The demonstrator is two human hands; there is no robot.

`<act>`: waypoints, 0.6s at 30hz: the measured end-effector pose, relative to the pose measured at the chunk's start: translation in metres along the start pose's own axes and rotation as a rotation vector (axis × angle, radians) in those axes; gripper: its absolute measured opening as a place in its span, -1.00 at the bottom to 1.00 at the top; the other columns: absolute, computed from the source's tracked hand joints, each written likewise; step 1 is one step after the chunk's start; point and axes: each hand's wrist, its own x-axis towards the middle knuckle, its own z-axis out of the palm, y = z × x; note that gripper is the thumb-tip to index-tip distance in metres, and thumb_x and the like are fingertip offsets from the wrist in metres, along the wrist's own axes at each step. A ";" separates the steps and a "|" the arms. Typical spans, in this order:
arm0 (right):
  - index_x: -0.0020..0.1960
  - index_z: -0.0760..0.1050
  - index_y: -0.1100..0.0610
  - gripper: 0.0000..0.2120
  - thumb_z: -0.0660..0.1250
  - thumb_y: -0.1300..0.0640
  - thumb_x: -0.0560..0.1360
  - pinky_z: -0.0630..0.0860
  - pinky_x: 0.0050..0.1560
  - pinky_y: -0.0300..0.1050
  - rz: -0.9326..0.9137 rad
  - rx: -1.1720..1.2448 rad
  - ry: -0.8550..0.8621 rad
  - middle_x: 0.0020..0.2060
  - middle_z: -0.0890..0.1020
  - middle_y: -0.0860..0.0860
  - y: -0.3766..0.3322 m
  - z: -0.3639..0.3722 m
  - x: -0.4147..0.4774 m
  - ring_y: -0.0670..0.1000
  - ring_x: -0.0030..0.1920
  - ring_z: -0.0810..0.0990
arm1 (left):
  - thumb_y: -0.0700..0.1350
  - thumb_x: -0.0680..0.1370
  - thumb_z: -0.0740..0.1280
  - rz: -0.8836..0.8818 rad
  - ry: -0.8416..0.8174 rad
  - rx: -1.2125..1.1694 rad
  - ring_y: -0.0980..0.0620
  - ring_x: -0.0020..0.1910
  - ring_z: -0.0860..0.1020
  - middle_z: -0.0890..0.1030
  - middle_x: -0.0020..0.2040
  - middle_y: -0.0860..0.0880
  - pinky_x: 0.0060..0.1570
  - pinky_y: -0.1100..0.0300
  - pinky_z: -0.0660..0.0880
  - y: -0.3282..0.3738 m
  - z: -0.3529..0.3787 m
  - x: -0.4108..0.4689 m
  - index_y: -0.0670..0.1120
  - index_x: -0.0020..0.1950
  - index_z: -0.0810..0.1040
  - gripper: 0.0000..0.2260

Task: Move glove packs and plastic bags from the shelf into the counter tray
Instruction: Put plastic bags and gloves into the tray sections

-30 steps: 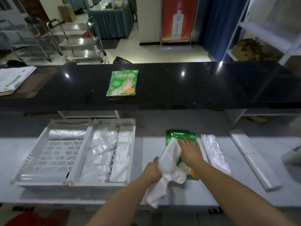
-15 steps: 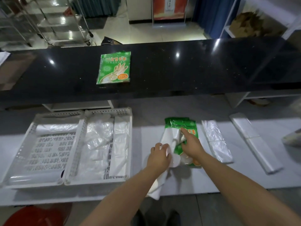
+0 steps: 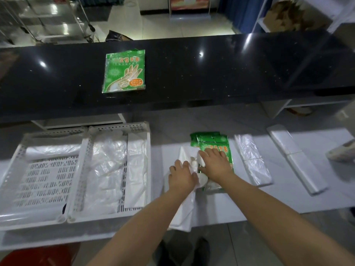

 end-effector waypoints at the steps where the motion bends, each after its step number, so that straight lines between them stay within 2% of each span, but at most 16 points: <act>1: 0.38 0.38 0.03 -0.49 0.31 -0.14 0.50 0.29 0.23 0.10 -0.004 -0.053 0.030 0.29 0.46 0.07 -0.003 0.000 -0.001 0.15 0.30 0.39 | 0.10 0.58 0.23 0.001 -0.002 -0.001 -0.19 0.29 0.33 0.28 0.39 -0.11 0.20 -0.05 0.45 0.000 -0.001 -0.001 -0.05 0.43 0.33 -0.54; 4: 0.17 0.53 0.13 -0.61 0.40 -0.02 0.41 0.34 0.12 0.13 0.049 -0.193 0.023 0.12 0.55 0.11 -0.015 0.001 -0.001 0.18 0.17 0.47 | 0.01 0.61 0.20 -0.005 -0.015 -0.027 -0.19 0.28 0.33 0.29 0.38 -0.11 0.20 -0.04 0.43 -0.003 -0.004 -0.007 -0.09 0.40 0.34 -0.62; 7: 0.01 0.61 0.17 -0.69 0.48 0.11 0.29 0.40 0.11 0.17 0.111 -0.250 0.021 -0.05 0.61 0.11 -0.025 0.000 0.001 0.18 0.05 0.52 | -0.04 0.61 0.18 -0.008 -0.020 -0.052 -0.19 0.23 0.37 0.34 0.31 -0.11 0.14 -0.03 0.43 -0.006 -0.008 -0.010 -0.11 0.32 0.38 -0.69; 9: 0.06 0.58 0.15 -0.74 0.40 0.18 0.37 0.35 0.21 0.18 0.121 -0.244 -0.007 0.00 0.61 0.09 -0.030 -0.006 0.004 0.18 0.11 0.51 | -0.07 0.61 0.16 0.005 -0.034 -0.059 -0.19 0.22 0.38 0.36 0.30 -0.12 0.13 -0.04 0.44 -0.009 -0.009 -0.010 -0.12 0.32 0.38 -0.70; 12: 0.11 0.58 0.10 -0.74 0.36 0.12 0.42 0.23 0.28 0.18 0.145 -0.250 -0.006 0.05 0.63 0.04 -0.033 -0.013 0.009 0.14 0.18 0.48 | -0.11 0.59 0.14 0.026 -0.057 -0.079 -0.21 0.21 0.39 0.37 0.29 -0.14 0.13 -0.06 0.45 -0.014 -0.011 -0.009 -0.13 0.30 0.38 -0.71; 16: 0.04 0.60 0.07 -0.78 0.27 0.13 0.44 0.25 0.20 0.11 0.176 -0.189 0.042 -0.01 0.65 0.01 -0.037 -0.021 0.014 0.12 0.14 0.48 | -0.07 0.64 0.08 0.044 -0.048 -0.107 -0.23 0.19 0.42 0.40 0.26 -0.16 0.10 -0.06 0.43 -0.017 -0.015 -0.009 -0.11 0.31 0.39 -0.71; 18: 0.02 0.63 0.09 -0.76 0.22 0.11 0.47 0.31 0.12 0.06 0.200 -0.088 0.060 -0.01 0.63 0.04 -0.041 -0.022 0.018 0.14 0.09 0.49 | -0.08 0.63 0.07 0.049 -0.057 -0.118 -0.22 0.16 0.44 0.42 0.21 -0.15 0.03 -0.03 0.42 -0.019 -0.018 -0.009 -0.11 0.24 0.40 -0.75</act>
